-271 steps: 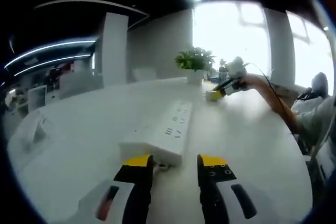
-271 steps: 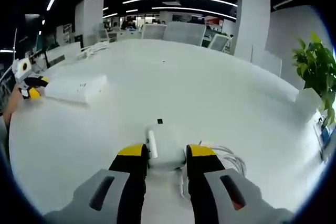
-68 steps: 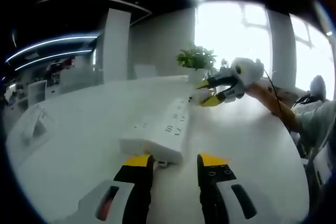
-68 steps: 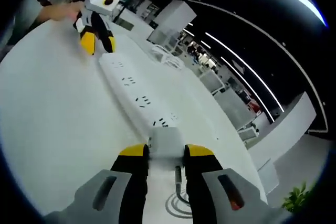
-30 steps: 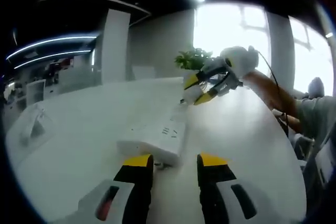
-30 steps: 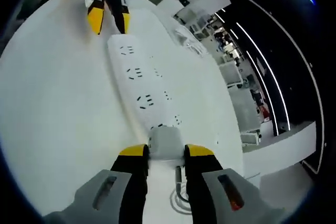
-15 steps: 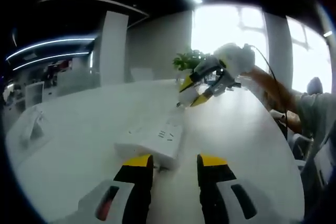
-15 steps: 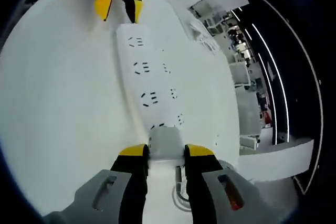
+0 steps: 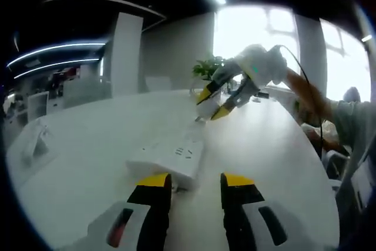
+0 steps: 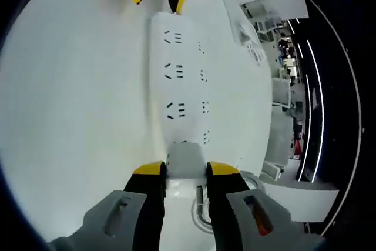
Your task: Straighten the power strip on the desk, plug the charger into it
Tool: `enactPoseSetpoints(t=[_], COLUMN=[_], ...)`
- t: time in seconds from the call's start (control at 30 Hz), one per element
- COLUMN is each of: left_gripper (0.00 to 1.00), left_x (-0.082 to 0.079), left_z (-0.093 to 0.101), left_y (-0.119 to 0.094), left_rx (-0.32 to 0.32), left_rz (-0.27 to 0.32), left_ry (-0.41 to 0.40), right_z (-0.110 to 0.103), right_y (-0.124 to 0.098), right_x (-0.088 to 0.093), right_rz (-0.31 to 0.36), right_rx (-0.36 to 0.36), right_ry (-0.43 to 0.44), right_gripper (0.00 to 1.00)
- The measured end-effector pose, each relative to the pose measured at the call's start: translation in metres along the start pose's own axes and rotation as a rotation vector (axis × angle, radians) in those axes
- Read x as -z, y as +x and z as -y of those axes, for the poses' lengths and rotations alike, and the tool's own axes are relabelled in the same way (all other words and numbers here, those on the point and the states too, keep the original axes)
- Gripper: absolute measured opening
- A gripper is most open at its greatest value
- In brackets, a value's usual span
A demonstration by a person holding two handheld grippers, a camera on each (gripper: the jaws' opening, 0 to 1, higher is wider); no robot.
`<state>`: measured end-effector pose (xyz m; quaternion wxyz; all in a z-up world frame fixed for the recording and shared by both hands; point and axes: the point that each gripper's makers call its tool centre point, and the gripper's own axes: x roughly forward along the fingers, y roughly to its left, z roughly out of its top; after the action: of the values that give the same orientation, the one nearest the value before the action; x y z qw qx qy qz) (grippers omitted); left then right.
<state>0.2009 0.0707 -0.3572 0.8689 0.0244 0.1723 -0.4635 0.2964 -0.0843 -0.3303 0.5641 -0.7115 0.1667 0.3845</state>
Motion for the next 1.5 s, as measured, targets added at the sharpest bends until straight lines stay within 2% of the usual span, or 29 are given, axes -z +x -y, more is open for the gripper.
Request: enactPoseSetpoints(t=[0.3,0.6,1.13,1.37,1.5], left_gripper=[0.34,0.34,0.34,0.34,0.34], left_x=[-0.001,0.000,0.000,-0.001,0.000], left_z=[0.002,0.004,0.007,0.006,0.006], left_y=[0.000,-0.001,0.000,0.000,-0.001], left_rx=[0.007,0.011,0.018,0.017,0.017], left_rz=[0.002,0.004,0.002,0.002,0.002], left_ry=[-0.001,0.000,-0.001,-0.001,-0.002], right_z=[0.001,0.004,0.005,0.004,0.003], right_y=[0.000,-0.001,0.001,0.005,0.009], right_x=[-0.005,-0.008,-0.012,-0.021,-0.018], right_rz=[-0.063,-0.094,-0.123,-0.089,-0.104], right_rx=[-0.041,-0.065,-0.129,-0.158,-0.169], right_ry=[-0.102,-0.152,-0.182,-0.168,-0.168], right_gripper=[0.27,0.27,0.27,0.27,0.28])
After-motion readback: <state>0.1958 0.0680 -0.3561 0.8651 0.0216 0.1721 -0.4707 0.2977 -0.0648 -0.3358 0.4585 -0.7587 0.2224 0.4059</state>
